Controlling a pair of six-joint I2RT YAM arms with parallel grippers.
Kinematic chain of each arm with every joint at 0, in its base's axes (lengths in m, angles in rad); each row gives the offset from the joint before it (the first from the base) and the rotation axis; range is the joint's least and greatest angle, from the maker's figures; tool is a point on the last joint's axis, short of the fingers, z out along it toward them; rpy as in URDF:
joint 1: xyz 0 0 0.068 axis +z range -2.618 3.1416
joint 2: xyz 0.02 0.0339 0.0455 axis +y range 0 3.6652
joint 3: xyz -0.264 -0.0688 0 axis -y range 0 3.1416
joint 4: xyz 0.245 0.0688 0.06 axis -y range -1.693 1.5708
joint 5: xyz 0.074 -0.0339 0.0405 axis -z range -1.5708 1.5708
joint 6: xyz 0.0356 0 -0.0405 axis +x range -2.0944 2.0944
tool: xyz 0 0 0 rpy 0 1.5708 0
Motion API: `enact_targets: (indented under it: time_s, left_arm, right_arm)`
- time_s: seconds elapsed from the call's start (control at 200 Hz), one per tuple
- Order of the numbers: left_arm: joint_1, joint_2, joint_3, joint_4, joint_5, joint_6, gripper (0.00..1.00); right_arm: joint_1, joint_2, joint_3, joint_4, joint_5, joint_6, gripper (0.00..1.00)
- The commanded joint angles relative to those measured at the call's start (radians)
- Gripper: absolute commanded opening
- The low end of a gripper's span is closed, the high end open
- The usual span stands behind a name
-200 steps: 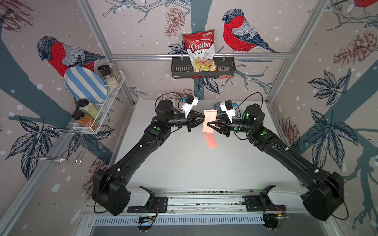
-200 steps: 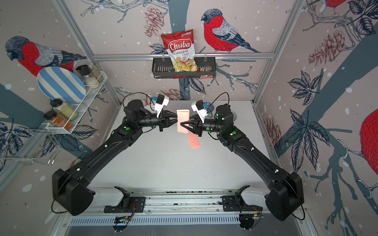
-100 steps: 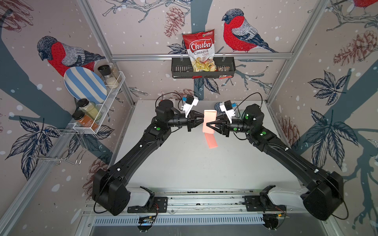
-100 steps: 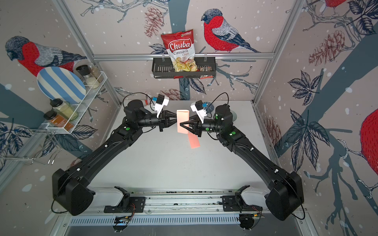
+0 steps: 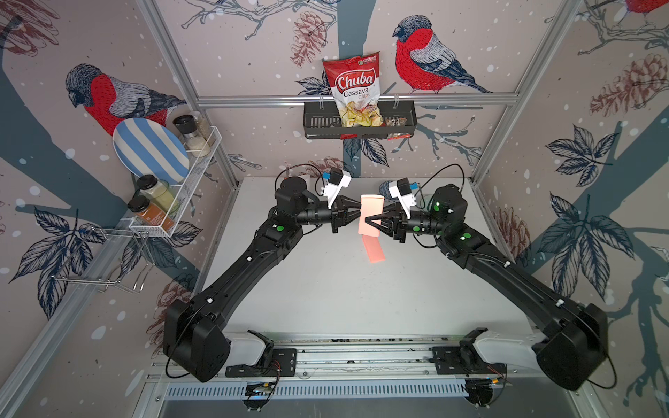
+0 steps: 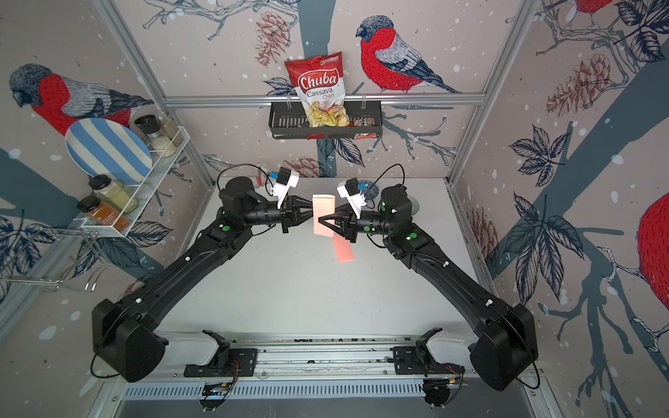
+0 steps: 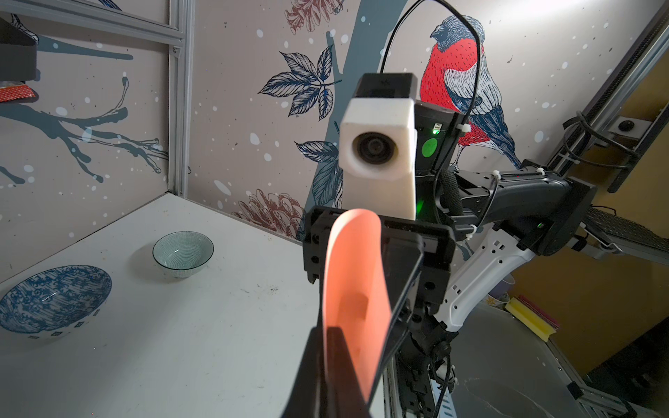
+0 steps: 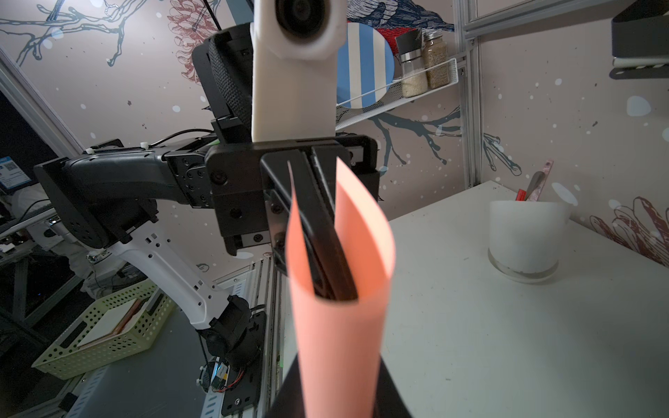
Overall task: Fold the square paper along the opposite sides
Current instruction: Fold the paper.
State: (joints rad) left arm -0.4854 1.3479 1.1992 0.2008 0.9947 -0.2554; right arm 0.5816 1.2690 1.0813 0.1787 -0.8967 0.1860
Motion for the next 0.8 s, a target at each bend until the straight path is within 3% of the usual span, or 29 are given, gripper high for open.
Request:
enact_targets:
  time_s: [0.0, 0.795]
  left_arm:
    - [-0.002, -0.006, -0.001, 0.046, 0.006, 0.009, 0.0]
    - [-0.002, -0.008, -0.004, 0.049, 0.004, 0.008, 0.0]
  right_arm:
    - [0.002, -0.003, 0.002, 0.027, -0.007, -0.006, 0.21]
    - [0.004, -0.005, 0.002, 0.028, -0.005, -0.006, 0.21]
